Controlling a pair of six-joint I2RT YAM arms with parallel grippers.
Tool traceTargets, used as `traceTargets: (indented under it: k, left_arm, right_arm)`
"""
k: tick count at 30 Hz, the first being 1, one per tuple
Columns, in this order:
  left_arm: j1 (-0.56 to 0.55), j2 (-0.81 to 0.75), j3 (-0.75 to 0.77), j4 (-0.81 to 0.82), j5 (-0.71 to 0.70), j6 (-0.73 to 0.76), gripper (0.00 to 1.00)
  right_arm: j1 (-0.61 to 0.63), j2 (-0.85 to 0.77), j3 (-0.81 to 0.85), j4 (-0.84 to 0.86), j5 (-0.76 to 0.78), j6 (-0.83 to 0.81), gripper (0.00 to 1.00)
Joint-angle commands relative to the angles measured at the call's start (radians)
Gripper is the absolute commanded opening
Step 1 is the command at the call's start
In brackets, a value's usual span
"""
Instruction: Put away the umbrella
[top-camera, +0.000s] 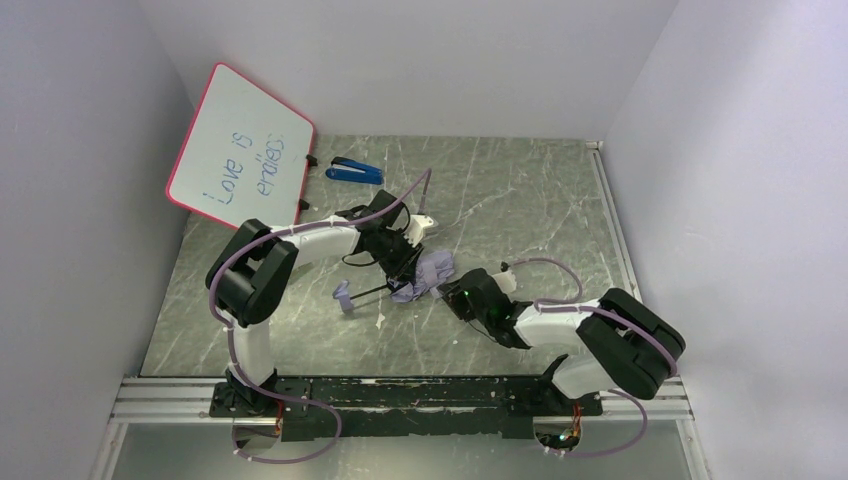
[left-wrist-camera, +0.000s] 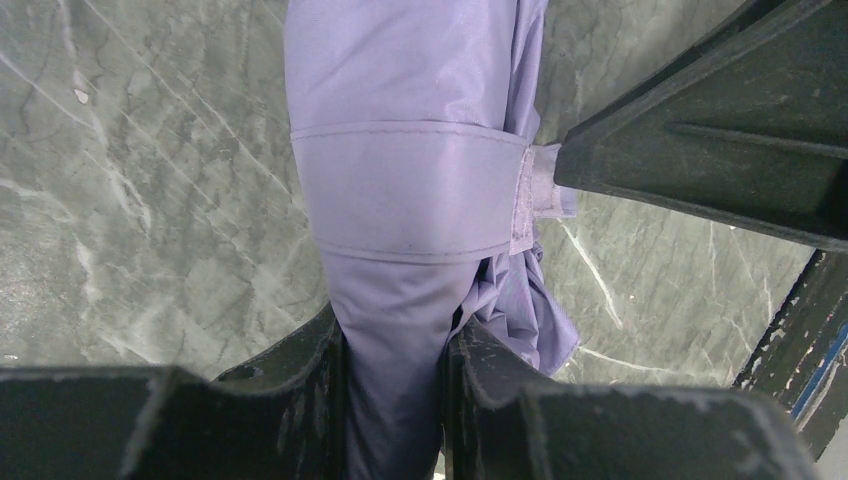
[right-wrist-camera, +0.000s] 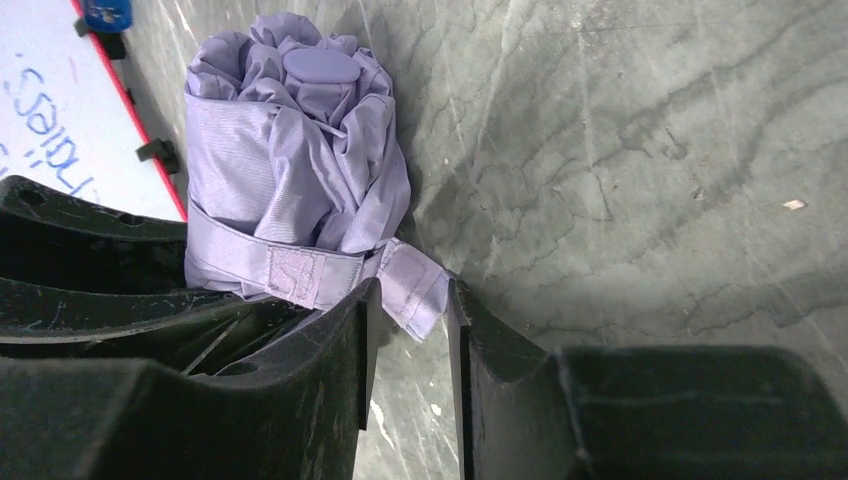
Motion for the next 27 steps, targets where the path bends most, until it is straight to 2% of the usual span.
traceTargets:
  k: [1,4,8,15,20,27]
  left_arm:
    - [-0.003,0.052,-0.020,-0.079,-0.122,-0.022,0.05]
    - [-0.003,0.054,-0.017,-0.082,-0.121,-0.022,0.05]
    - [-0.003,0.054,-0.018,-0.082,-0.125,-0.020,0.05]
    - [-0.003,0.056,-0.018,-0.082,-0.124,-0.022,0.05]
    - [-0.003,0.057,-0.018,-0.082,-0.125,-0.021,0.05]
    - [-0.002,0.060,-0.017,-0.083,-0.128,-0.019,0.05]
  right_arm:
    - [0.006,0.020,-0.069,0.105,0.019,0.004,0.35]
    - [0.006,0.030,-0.065,0.124,0.020,-0.011,0.37]
    - [0.006,0.048,-0.090,0.233,-0.022,-0.005,0.38]
    - [0.006,0.100,-0.083,0.275,-0.105,-0.001,0.40]
    - [0.005,0.107,-0.088,0.271,-0.109,-0.002,0.41]
    - [0.003,0.036,-0.012,0.040,0.013,-0.194,0.42]
